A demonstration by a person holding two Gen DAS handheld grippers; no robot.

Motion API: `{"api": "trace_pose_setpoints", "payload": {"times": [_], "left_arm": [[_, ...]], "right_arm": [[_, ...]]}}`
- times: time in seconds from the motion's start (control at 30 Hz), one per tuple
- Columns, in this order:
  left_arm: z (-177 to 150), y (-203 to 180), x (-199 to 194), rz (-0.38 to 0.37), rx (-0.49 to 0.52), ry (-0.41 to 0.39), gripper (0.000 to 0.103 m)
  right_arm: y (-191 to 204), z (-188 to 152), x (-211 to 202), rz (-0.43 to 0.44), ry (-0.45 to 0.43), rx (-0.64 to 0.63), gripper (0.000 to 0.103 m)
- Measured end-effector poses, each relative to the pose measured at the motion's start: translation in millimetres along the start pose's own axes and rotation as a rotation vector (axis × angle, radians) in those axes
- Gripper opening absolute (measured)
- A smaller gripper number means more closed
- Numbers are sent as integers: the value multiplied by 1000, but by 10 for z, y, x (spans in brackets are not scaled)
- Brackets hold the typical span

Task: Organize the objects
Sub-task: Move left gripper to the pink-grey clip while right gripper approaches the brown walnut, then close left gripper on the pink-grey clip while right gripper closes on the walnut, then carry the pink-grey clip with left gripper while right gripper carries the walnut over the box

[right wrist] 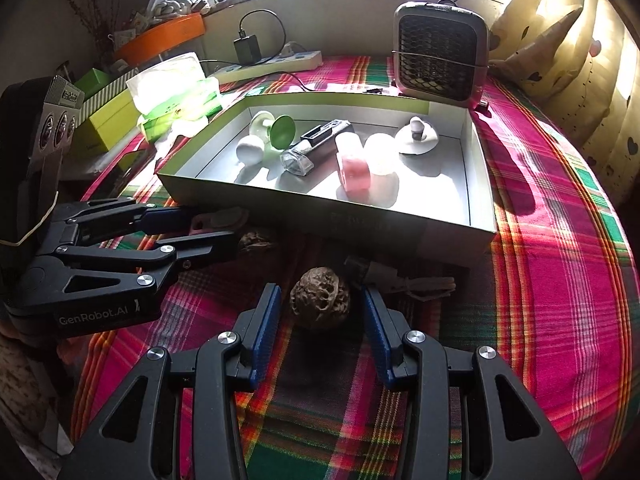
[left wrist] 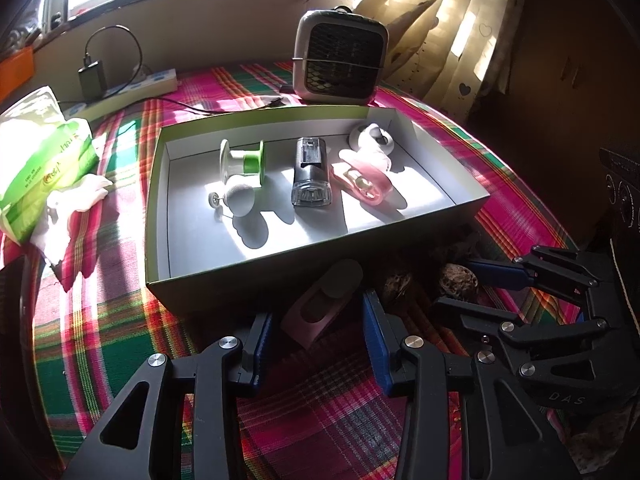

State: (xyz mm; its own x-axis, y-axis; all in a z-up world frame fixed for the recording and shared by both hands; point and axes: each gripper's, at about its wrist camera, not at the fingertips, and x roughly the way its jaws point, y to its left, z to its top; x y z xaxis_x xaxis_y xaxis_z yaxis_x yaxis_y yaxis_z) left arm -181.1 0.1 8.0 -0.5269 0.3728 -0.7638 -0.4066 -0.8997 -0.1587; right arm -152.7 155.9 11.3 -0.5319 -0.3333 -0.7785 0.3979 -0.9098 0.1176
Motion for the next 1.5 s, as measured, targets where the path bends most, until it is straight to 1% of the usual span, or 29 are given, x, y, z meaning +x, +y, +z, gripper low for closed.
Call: {"api": "trace_pose_setpoints", "payload": {"times": [0.03, 0.13, 0.17, 0.37, 0.47, 0.6, 0.7, 0.73, 0.77, 0.87, 1.13, 1.3, 1.5], "left_arm": [[-3, -7, 2, -1, 2, 0, 32], [3, -24, 1, 1, 1, -1, 31], [3, -26, 2, -2, -1, 0, 30], [10, -54, 13, -2, 7, 4, 30], [28, -76, 39, 9, 23, 1, 32], [23, -115, 42, 27, 33, -2, 32], [21, -93, 26, 17, 20, -2, 27], [16, -91, 23, 12, 16, 0, 18], [6, -101, 22, 15, 18, 1, 15], [-24, -138, 2, 26, 27, -2, 15], [-118, -154, -77, 37, 0, 1, 15], [-110, -179, -55, 52, 5, 2, 16], [-85, -212, -26, 59, 14, 1, 22]], "right_arm": [[2, 2, -1, -3, -1, -2, 39], [-6, -3, -2, -3, -4, -3, 32], [-6, -2, -1, -2, -4, -3, 31], [-4, -5, -4, 1, -7, -6, 31], [0, -4, -6, 5, -7, -4, 31], [-5, -6, -9, 7, -8, -3, 31], [-15, -12, -14, 10, -9, -3, 31], [-15, -16, -16, 10, -10, -3, 31], [-15, -17, -16, 10, -10, -4, 31], [-15, -18, -16, 10, -10, -3, 31], [1, -39, -32, 8, -9, -10, 31], [16, -54, -40, 7, -10, -11, 31], [15, -61, -46, 7, -11, -13, 31]]}}
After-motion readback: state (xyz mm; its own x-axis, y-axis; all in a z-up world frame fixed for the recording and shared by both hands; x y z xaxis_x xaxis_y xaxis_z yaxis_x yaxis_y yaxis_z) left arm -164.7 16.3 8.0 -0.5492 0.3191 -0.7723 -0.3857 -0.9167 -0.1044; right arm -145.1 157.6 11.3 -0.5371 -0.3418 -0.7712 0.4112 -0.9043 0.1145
